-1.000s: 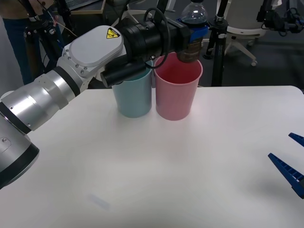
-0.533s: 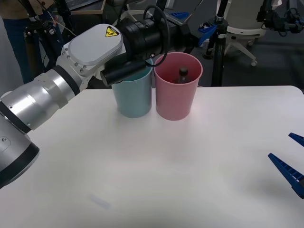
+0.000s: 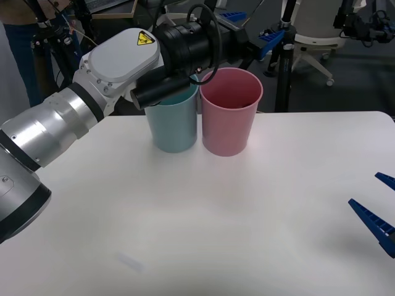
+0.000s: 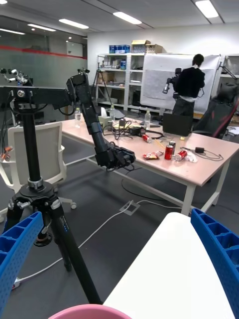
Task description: Grasp the object on the table and drop it into the matching bin: aluminum can to the light blue bin, PET bottle to the pink bin.
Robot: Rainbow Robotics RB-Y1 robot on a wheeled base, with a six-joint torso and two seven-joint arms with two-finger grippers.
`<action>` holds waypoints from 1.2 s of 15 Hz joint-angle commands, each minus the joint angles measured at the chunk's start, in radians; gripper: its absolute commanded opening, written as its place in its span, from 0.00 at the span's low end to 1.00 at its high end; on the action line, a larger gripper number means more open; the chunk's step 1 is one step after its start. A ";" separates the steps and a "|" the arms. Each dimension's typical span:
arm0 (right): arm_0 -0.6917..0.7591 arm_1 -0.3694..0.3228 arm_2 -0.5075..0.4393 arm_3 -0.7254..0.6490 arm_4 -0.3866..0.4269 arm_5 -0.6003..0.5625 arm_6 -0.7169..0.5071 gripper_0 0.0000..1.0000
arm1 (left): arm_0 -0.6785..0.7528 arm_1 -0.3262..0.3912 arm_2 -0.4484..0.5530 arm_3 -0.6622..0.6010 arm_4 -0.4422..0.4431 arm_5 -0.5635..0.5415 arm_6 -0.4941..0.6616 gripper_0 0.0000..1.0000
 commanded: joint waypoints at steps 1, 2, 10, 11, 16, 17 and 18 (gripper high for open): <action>0.000 0.000 0.000 0.000 0.000 0.000 0.000 1.00 | -0.004 0.006 0.000 0.000 0.023 -0.030 -0.013 1.00; 0.000 0.000 0.000 0.000 0.000 0.000 0.000 1.00 | -0.004 0.011 0.000 -0.003 0.031 -0.039 -0.023 1.00; 0.000 0.000 0.000 0.000 0.000 0.000 0.000 1.00 | 0.027 0.141 -0.001 -0.105 0.155 -0.143 -0.148 1.00; 0.000 0.000 0.000 0.000 0.000 0.000 0.000 1.00 | 0.042 0.172 0.000 -0.140 0.177 -0.142 -0.148 1.00; 0.000 0.000 0.000 0.000 0.000 0.000 0.000 1.00 | 0.122 0.333 -0.001 -0.298 0.263 -0.143 -0.152 1.00; 0.000 0.000 0.000 0.000 0.000 0.000 0.000 1.00 | 0.137 0.359 -0.001 -0.318 0.279 -0.143 -0.157 1.00; 0.000 0.000 0.000 0.000 0.000 0.000 0.000 1.00 | 0.152 0.390 -0.001 -0.341 0.298 -0.143 -0.161 1.00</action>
